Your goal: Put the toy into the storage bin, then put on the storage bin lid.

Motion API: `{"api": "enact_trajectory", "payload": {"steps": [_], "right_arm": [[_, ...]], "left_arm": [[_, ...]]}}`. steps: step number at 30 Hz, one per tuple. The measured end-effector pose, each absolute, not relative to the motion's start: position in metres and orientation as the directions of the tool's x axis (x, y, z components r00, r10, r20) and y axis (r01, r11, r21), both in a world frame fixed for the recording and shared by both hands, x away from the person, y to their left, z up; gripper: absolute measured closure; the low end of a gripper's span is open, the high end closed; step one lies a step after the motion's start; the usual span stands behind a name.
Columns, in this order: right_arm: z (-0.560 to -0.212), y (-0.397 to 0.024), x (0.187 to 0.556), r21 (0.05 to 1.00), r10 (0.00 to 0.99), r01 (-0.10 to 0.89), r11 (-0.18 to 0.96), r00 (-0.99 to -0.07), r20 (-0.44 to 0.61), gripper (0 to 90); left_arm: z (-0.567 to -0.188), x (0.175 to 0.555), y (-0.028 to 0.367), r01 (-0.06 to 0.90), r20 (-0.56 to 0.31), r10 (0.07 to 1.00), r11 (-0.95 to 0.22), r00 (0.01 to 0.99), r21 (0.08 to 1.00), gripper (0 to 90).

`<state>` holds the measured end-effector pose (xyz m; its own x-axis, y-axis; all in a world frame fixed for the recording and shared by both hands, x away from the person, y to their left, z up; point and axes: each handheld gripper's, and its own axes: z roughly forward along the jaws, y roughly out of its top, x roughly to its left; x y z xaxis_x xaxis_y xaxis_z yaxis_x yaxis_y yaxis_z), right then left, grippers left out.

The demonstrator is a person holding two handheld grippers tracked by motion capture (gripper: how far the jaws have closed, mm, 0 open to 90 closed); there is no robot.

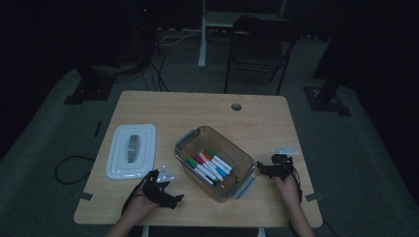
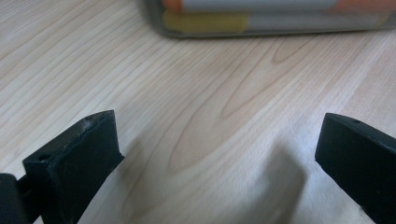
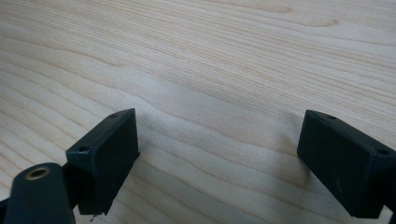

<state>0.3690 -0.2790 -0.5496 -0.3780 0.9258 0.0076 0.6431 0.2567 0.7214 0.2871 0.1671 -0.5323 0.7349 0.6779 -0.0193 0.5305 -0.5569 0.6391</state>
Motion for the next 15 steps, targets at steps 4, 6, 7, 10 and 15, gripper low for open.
{"api": "enact_trajectory", "payload": {"steps": [4,6,7,10,15], "right_arm": [[-0.55,-0.279,0.369,0.721,0.926,0.643,0.257,-0.378,0.008,12.1],[-0.55,-0.279,0.369,0.721,0.926,0.643,0.257,-0.378,0.008,12.1],[-0.55,-0.279,0.369,0.721,0.926,0.643,0.257,-0.378,0.008,12.1],[-0.55,-0.279,0.369,0.721,0.926,0.643,0.257,-0.378,0.008,12.1],[-0.55,-0.279,0.369,0.721,0.926,0.643,0.257,-0.378,0.007,12.1]], "left_arm": [[-0.525,0.282,0.181,0.57,-0.023,0.725,-0.521,0.689,0.635,0.6],[-0.521,0.28,0.188,0.577,-0.017,0.742,-0.506,0.67,0.642,0.6],[-0.519,0.28,0.192,0.584,-0.02,0.751,-0.495,0.66,0.643,0.6],[-0.512,0.281,0.205,0.609,-0.038,0.78,-0.456,0.624,0.649,0.6],[-0.505,0.289,0.226,0.625,-0.041,0.822,-0.399,0.569,0.67,0.6]]}}
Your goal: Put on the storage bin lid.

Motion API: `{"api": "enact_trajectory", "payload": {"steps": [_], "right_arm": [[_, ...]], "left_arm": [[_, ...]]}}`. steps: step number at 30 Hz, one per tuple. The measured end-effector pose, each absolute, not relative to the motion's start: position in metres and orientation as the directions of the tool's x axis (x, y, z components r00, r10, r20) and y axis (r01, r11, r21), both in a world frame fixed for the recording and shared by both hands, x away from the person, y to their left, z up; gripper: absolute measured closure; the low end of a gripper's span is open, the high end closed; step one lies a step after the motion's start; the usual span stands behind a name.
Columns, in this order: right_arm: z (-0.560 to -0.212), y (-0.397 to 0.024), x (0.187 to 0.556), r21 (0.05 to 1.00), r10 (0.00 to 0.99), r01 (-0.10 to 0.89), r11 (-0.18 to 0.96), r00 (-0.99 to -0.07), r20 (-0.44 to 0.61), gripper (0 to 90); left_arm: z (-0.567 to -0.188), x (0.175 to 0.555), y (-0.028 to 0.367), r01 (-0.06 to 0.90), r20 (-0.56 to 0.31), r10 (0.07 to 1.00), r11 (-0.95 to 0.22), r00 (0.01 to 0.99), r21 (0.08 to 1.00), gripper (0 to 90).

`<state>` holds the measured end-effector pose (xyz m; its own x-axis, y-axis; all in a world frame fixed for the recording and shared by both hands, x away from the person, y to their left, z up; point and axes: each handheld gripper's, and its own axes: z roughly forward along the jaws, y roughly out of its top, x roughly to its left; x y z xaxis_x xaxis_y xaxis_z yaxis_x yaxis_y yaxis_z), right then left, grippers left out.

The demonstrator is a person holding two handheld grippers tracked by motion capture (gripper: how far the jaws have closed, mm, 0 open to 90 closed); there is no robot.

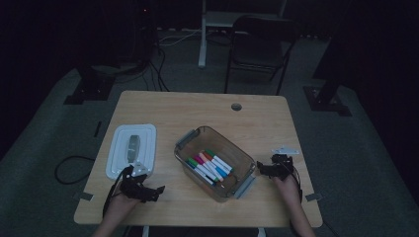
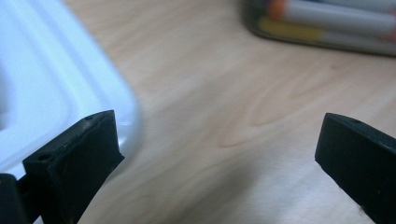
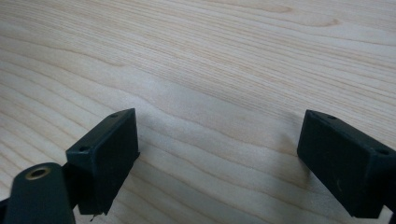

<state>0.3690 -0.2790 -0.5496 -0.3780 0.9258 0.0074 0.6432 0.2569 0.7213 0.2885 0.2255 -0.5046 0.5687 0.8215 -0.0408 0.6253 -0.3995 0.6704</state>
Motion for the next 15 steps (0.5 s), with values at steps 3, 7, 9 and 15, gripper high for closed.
{"api": "enact_trajectory", "payload": {"steps": [3,7,9,15], "right_arm": [[-0.55,-0.279,0.369,0.721,0.926,0.643,0.257,-0.378,0.008,12.1],[-0.55,-0.279,0.369,0.721,0.926,0.643,0.257,-0.378,0.008,12.1],[-0.55,-0.279,0.369,0.721,0.926,0.643,0.257,-0.378,0.007,12.1],[-0.55,-0.279,0.369,0.721,0.926,0.643,0.257,-0.378,0.007,12.1]], "left_arm": [[-0.502,0.295,0.237,0.634,-0.051,0.843,-0.362,0.536,0.683,0.6],[-0.5,0.305,0.25,0.657,-0.057,0.879,-0.31,0.474,0.687,0.6],[-0.5,0.31,0.257,0.657,-0.05,0.893,-0.29,0.447,0.696,0.6],[-0.5,0.329,0.271,0.656,-0.012,0.943,-0.223,0.334,0.721,0.6]]}}
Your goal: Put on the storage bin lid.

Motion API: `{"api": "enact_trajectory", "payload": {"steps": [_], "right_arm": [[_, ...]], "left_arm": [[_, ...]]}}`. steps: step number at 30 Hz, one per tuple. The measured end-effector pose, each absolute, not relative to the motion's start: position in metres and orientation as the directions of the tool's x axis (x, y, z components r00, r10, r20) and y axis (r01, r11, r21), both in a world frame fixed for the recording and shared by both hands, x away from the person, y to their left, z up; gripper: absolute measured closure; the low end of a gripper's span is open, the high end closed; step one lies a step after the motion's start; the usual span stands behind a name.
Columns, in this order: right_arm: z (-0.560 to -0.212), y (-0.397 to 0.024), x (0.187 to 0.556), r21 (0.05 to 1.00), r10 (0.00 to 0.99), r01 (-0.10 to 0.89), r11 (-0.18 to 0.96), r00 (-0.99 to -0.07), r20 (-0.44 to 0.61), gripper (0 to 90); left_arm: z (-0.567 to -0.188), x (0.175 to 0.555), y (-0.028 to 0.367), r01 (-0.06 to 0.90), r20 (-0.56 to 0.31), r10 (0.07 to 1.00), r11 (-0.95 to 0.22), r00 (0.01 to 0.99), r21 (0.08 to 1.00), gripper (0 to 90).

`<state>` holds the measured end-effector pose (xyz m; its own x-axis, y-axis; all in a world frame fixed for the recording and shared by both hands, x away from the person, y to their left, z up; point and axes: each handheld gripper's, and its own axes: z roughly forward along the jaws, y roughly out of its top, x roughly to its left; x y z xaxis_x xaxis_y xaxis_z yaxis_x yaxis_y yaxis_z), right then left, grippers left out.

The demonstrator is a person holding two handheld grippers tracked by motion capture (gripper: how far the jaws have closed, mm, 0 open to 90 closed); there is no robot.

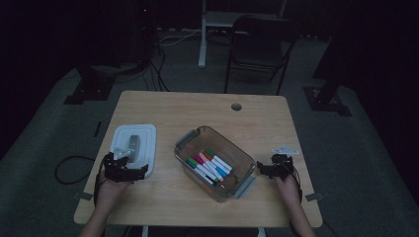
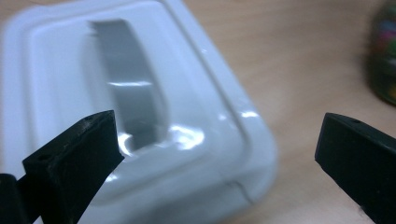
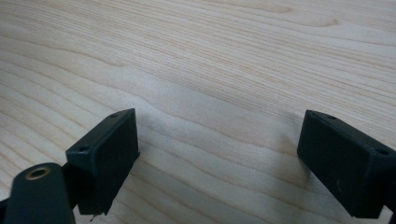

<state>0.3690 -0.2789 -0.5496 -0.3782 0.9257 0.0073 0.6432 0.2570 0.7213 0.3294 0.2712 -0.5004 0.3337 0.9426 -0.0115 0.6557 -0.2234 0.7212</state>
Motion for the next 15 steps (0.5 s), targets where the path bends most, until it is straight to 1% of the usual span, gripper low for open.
{"api": "enact_trajectory", "payload": {"steps": [2,3,4,7,10,11,13,15], "right_arm": [[-0.55,-0.279,0.369,0.721,0.926,0.643,0.257,-0.378,0.007,12.1],[-0.55,-0.279,0.369,0.721,0.926,0.643,0.257,-0.378,0.007,12.1],[-0.55,-0.279,0.369,0.721,0.926,0.643,0.257,-0.378,0.007,12.1],[-0.549,-0.278,0.369,0.723,0.917,0.637,0.267,-0.398,0.012,12.1],[-0.549,-0.273,0.369,0.726,0.904,0.629,0.279,-0.427,0.023,13.7],[-0.549,-0.27,0.369,0.728,0.897,0.625,0.282,-0.44,0.03,13.5],[-0.548,-0.264,0.369,0.732,0.887,0.612,0.299,-0.46,0.022,13.5],[-0.547,-0.257,0.369,0.735,0.876,0.598,0.32,-0.482,0.011,13.5]], "left_arm": [[-0.502,0.337,0.276,0.655,-0.001,0.953,-0.208,0.304,0.727,2.1],[-0.503,0.34,0.278,0.649,0.0,0.957,-0.196,0.29,0.735,9.2],[-0.504,0.343,0.28,0.648,0.005,0.962,-0.187,0.272,0.738,13.4],[-0.507,0.354,0.286,0.652,0.01,0.972,-0.166,0.236,0.74,17.4],[-0.512,0.367,0.288,0.677,0.023,0.975,-0.169,0.219,0.716,19.0],[-0.514,0.37,0.288,0.679,0.024,0.977,-0.165,0.212,0.716,23.6],[-0.517,0.376,0.288,0.689,0.023,0.976,-0.169,0.215,0.705,26.4],[-0.52,0.38,0.286,0.697,0.024,0.976,-0.171,0.215,0.696,33.8]]}}
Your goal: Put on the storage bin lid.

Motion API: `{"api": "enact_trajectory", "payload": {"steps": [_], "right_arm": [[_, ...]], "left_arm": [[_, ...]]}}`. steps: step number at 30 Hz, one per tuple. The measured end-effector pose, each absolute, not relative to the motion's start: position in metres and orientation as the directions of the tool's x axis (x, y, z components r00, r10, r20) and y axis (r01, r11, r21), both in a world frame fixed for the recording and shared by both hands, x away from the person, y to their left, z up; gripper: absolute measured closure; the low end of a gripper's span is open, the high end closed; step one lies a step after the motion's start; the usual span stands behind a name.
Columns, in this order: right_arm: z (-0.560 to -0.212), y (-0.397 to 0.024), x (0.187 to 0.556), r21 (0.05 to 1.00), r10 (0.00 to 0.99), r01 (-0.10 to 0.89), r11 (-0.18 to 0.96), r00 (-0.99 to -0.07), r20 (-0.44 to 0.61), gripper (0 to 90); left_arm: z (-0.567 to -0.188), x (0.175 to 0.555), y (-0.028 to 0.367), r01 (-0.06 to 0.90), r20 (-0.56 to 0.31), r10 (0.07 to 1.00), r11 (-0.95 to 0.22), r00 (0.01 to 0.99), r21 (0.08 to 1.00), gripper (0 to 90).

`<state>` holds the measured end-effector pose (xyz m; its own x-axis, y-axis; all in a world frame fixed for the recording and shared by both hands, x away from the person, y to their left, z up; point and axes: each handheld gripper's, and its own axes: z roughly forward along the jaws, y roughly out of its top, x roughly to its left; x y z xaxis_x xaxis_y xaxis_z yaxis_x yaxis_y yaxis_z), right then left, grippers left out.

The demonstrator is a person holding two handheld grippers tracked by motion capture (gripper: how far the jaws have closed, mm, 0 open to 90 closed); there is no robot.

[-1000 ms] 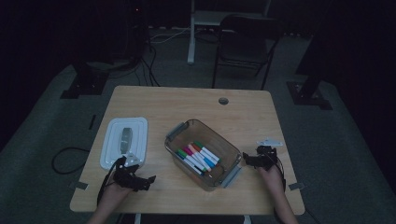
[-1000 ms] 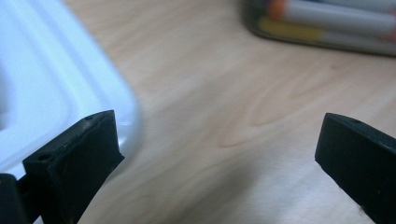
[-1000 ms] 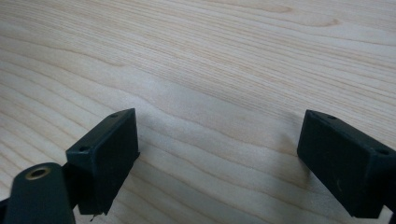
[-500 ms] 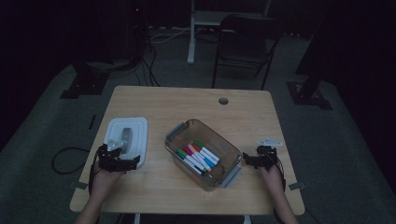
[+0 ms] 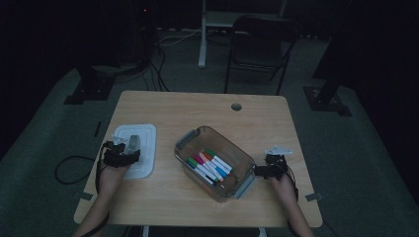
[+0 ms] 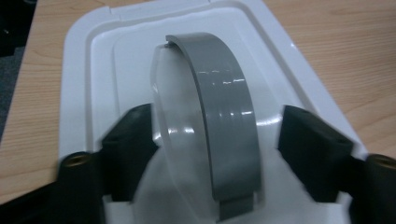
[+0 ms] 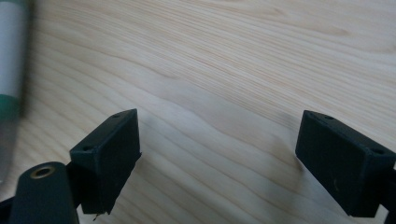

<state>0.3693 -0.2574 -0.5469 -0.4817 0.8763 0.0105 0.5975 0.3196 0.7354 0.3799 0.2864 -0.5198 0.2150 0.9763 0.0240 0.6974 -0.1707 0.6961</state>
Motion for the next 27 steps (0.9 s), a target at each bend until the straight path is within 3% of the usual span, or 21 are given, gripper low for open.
{"api": "enact_trajectory", "payload": {"steps": [1,7,20,27], "right_arm": [[-0.547,-0.255,0.369,0.737,0.871,0.594,0.322,-0.491,0.015,13.5],[-0.545,-0.249,0.369,0.751,0.856,0.59,0.297,-0.513,0.065,13.4],[-0.544,-0.239,0.357,0.76,0.764,0.546,0.352,-0.637,0.104,15.3],[-0.544,-0.233,0.344,0.758,0.69,0.515,0.401,-0.714,0.119,13.9]], "left_arm": [[-0.522,0.381,0.286,0.7,0.02,0.975,-0.172,0.221,0.694,35.0],[-0.524,0.382,0.282,0.686,0.042,0.973,-0.189,0.226,0.702,63.5],[-0.513,0.354,0.295,0.667,0.004,0.98,-0.14,0.201,0.732,68.3],[-0.507,0.342,0.288,0.663,0.013,0.966,-0.186,0.257,0.725,68.4]]}}
